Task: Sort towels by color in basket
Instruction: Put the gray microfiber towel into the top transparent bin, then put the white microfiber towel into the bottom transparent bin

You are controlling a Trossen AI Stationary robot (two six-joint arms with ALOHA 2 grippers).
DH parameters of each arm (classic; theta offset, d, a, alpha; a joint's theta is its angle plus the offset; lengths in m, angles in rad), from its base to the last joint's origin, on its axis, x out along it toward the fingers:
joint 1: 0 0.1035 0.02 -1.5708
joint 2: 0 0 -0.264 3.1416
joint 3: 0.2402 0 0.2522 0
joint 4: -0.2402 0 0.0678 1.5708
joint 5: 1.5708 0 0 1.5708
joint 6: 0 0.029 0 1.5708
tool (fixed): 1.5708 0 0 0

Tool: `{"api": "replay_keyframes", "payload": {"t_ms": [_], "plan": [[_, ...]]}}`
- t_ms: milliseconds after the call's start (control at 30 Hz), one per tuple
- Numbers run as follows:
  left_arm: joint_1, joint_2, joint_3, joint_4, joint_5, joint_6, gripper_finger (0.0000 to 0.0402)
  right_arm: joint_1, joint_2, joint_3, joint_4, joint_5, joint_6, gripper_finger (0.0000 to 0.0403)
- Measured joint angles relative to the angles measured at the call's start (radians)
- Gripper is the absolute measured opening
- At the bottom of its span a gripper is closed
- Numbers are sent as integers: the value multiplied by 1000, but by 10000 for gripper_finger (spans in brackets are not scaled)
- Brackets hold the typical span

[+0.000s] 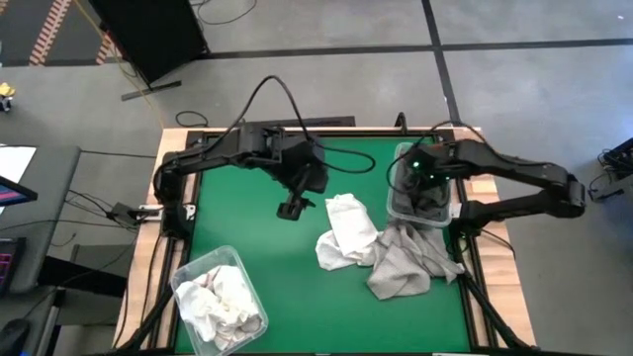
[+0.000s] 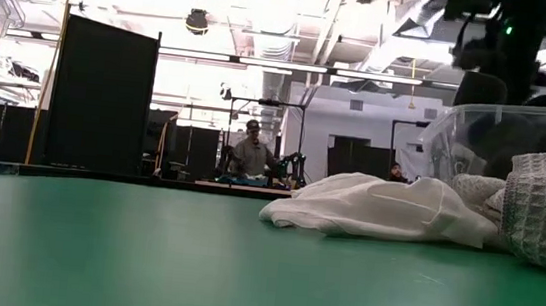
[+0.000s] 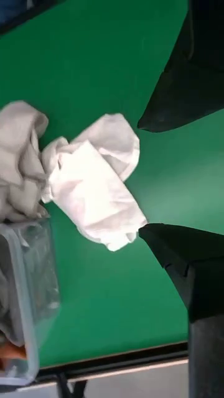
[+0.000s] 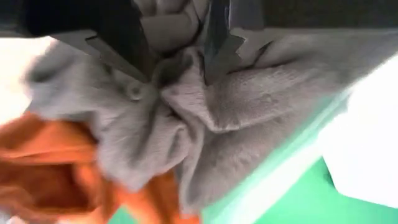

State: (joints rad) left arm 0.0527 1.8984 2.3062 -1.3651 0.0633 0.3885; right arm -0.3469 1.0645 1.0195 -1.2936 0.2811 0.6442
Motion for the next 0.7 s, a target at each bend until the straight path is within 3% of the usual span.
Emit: {"api": "replay_keyframes", "payload": {"t_ms": [333, 700], "plan": [[-37, 0, 0, -32, -27, -19, 241, 128, -90, 178, -23, 59, 36, 175], [-48, -1, -167, -38, -26, -17, 241, 518, -76, 198, 304, 36, -58, 175]]}}
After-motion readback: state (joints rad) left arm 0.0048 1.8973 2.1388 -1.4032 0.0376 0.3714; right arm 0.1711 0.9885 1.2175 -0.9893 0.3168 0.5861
